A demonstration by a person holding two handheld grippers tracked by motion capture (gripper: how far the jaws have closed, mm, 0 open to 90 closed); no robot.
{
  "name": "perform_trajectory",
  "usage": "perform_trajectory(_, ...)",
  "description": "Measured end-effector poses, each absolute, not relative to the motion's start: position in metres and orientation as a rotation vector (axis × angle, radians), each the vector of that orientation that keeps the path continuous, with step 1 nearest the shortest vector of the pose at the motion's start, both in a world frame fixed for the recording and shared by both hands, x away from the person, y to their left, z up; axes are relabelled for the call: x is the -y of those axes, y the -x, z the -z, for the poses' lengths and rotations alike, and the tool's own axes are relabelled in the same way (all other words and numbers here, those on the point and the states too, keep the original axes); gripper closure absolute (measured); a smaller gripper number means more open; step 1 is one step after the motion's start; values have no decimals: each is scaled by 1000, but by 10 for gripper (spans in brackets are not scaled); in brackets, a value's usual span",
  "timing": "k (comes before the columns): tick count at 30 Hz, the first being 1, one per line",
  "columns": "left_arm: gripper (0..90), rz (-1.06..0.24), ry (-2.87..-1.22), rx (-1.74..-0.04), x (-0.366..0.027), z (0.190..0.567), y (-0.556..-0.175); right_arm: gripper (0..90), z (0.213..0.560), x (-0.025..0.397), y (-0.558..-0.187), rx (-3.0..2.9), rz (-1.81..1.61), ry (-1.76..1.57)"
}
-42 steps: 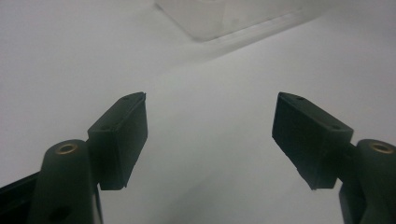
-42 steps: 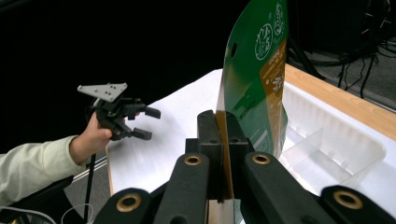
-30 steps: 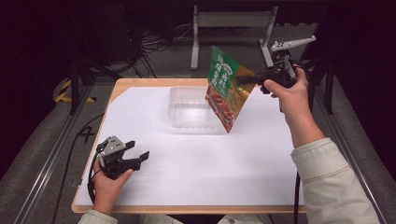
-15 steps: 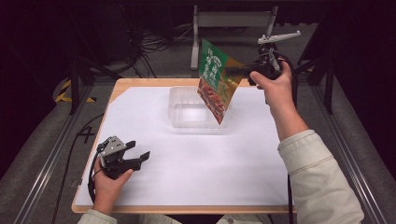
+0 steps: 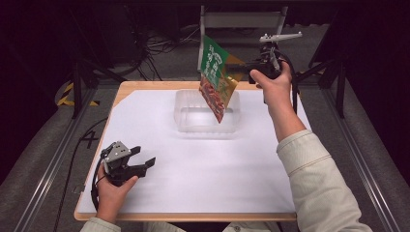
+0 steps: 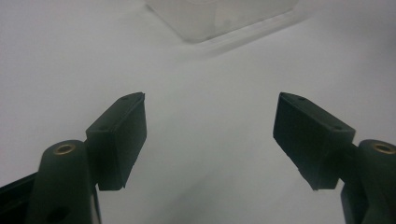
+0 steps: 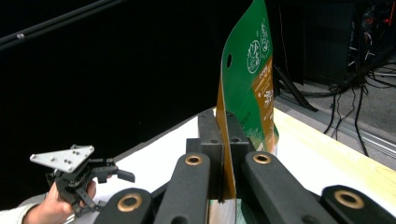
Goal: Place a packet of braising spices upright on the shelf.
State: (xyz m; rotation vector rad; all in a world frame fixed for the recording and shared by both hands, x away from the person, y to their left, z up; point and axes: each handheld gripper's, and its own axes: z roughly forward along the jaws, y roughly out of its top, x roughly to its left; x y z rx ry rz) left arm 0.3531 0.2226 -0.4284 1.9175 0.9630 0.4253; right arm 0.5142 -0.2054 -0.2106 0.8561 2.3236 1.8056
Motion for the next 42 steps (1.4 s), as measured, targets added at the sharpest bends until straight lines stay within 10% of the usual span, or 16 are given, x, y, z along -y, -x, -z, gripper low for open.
perform_trajectory(42,260,-460,-1893,-1018,-241,430,-335,900,255,178,-551,-2355,-1817,-846)
